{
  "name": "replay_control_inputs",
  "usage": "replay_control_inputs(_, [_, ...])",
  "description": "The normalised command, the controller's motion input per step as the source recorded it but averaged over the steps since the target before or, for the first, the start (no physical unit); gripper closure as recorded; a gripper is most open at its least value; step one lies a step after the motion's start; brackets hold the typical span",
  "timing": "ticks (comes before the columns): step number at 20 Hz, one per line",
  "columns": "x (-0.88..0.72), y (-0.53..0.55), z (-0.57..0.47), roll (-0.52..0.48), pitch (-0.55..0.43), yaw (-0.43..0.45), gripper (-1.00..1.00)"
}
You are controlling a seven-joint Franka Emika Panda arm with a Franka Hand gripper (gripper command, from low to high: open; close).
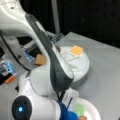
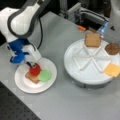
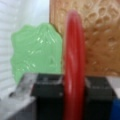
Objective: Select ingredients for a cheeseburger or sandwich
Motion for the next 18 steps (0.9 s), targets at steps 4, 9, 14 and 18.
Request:
replay_control_inputs(4, [0.18, -0.09, -0.03, 0.042, -0.051, 0.148, 1.00])
replay_control_inputs(9, [0.16, -0.09, -0.05, 0.046, -0.055, 0.148, 1.00])
replay_control_inputs(14, [0.14, -0.10, -0.05, 0.040, -0.055, 0.152, -1.00])
replay_control_inputs(18, [0.13, -0.12, -0.04, 0.031, -0.048, 0.157, -1.00])
